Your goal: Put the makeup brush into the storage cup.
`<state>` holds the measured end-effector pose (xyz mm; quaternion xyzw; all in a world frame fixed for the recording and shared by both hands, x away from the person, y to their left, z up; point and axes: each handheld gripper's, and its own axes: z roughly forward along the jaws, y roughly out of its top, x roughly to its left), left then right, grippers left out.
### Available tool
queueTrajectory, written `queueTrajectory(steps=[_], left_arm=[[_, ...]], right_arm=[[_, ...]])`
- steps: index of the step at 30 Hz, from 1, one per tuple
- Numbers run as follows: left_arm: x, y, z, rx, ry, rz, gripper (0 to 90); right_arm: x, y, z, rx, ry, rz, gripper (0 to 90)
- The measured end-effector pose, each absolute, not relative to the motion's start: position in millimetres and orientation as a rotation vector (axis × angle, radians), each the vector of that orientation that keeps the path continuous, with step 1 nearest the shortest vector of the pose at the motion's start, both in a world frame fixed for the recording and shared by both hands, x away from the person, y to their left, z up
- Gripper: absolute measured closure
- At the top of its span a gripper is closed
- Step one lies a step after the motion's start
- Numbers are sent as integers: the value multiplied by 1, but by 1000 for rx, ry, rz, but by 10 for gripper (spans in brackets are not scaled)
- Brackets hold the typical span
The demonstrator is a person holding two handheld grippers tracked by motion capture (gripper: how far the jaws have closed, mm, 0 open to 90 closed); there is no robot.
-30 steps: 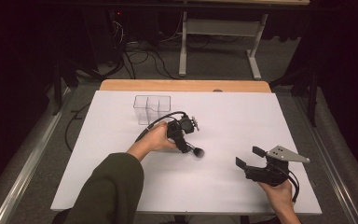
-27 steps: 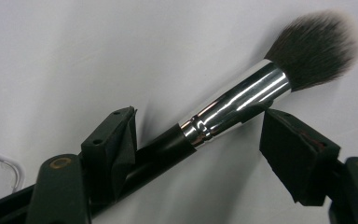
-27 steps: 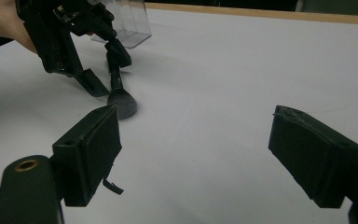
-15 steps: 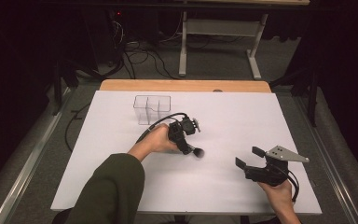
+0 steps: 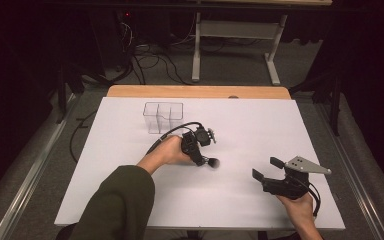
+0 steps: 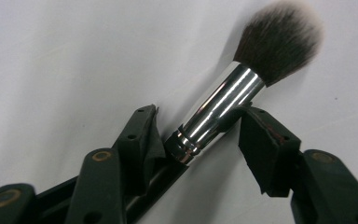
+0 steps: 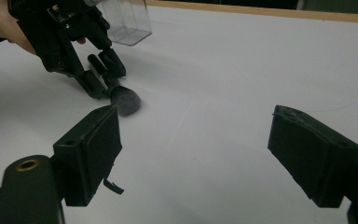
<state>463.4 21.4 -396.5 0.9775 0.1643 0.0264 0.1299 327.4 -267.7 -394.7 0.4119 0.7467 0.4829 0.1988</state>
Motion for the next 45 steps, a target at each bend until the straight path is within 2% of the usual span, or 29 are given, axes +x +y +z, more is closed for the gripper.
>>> queueTrajectory(steps=[13, 24, 45], left_arm=[[457, 18, -395, 2859, 433, 73, 619], [455, 17, -395, 2875, 426, 47, 658], [453, 5, -394, 2947, 546, 39, 699]], right_arm=[[327, -267, -394, 1154, 2089, 1353, 185], [327, -266, -395, 1152, 2091, 1352, 184], [326, -264, -395, 1145, 2104, 1347, 185]])
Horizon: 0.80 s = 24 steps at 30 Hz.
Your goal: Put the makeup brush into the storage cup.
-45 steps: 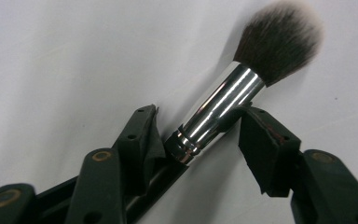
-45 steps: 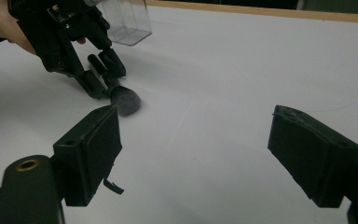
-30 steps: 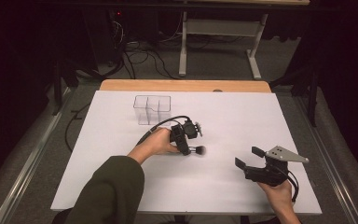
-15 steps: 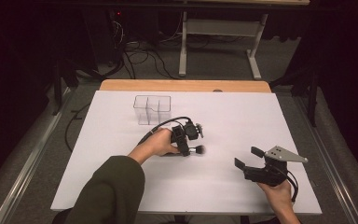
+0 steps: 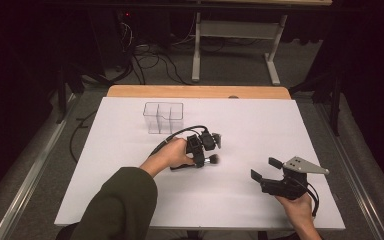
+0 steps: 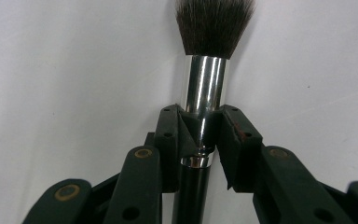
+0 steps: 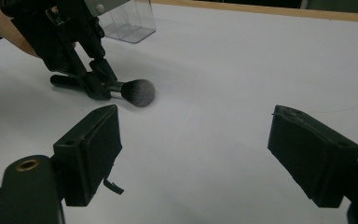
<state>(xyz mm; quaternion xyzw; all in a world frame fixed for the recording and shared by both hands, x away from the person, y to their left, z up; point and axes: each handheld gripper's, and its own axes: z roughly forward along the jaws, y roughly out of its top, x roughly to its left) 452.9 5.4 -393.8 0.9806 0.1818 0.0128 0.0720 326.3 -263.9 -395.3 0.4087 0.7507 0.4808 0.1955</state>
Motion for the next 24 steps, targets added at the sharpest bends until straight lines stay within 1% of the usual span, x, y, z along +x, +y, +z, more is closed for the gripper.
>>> queueTrajectory(steps=[4, 16, 24], left_arm=[[453, 6, -394, 2941, 585, 26, 702], [451, 16, -392, 2877, 589, 1, 707], [446, 23, -385, 2818, 609, 26, 707]], right_arm=[[326, -264, -395, 1150, 2101, 1351, 184], [326, -265, -395, 1152, 2099, 1352, 185], [326, -265, -395, 1147, 2093, 1350, 184]])
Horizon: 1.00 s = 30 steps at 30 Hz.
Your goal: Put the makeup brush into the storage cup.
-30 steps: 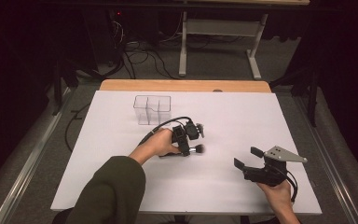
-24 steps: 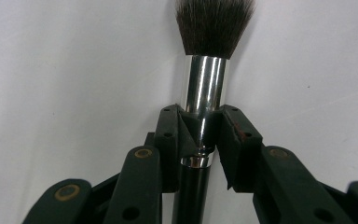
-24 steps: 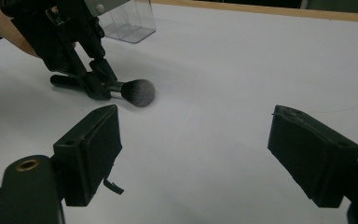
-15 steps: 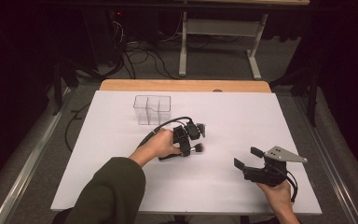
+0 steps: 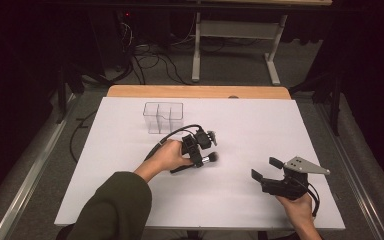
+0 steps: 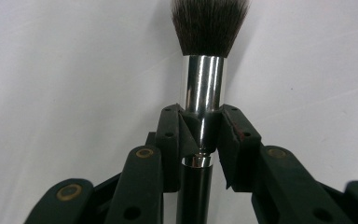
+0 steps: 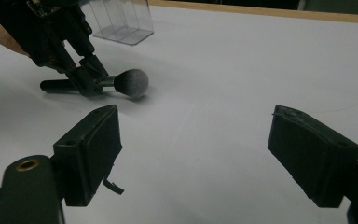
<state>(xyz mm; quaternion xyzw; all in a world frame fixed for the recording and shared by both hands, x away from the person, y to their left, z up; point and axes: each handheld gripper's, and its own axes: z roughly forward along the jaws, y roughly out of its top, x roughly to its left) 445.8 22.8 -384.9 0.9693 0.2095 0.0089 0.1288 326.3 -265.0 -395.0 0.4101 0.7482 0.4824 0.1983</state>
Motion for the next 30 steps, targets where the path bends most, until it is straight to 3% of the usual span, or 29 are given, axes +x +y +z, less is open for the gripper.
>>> queueTrajectory(steps=[30], left_arm=[[410, 67, -332, 2398, 617, 165, 707]], right_arm=[[325, -267, -394, 1151, 2059, 1377, 184]])
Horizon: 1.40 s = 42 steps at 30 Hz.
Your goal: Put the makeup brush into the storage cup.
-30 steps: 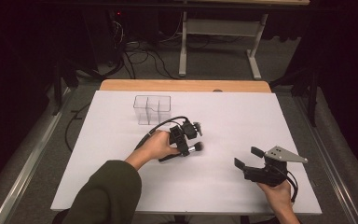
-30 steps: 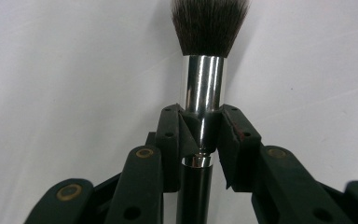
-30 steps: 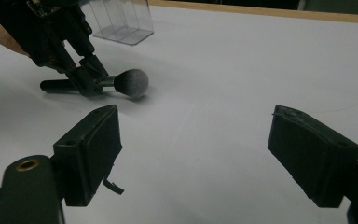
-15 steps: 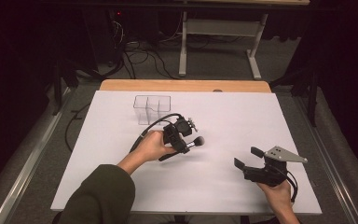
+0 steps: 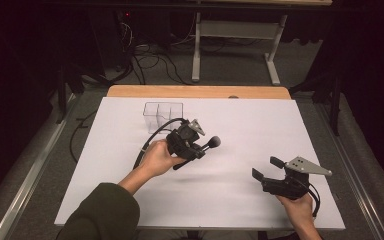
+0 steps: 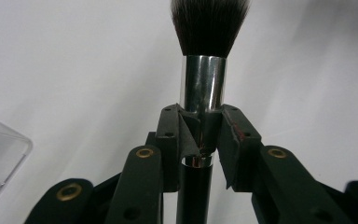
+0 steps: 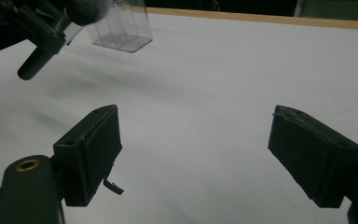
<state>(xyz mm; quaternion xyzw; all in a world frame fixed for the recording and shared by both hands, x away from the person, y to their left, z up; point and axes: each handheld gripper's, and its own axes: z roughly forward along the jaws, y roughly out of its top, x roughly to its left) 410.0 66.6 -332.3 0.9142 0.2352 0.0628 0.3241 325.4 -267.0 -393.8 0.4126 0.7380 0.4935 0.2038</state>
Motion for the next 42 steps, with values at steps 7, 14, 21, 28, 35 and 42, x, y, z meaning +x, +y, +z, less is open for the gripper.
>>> queueTrajectory(steps=[7, 14, 21, 28, 35, 42], left_arm=[[404, 83, -321, 2291, 648, 194, 706], [402, 98, -312, 2220, 659, 235, 706], [400, 109, -308, 2162, 678, 256, 707], [400, 117, -306, 2124, 697, 265, 706], [399, 126, -304, 2096, 714, 275, 707], [399, 133, -303, 2063, 733, 287, 706]], right_arm=[[326, -268, -394, 1155, 2049, 1382, 183], [326, -268, -394, 1155, 2048, 1386, 183], [326, -268, -394, 1155, 2046, 1382, 184], [325, -268, -394, 1157, 2050, 1377, 185], [326, -267, -394, 1157, 2053, 1377, 186], [326, -268, -394, 1155, 2051, 1378, 186]])
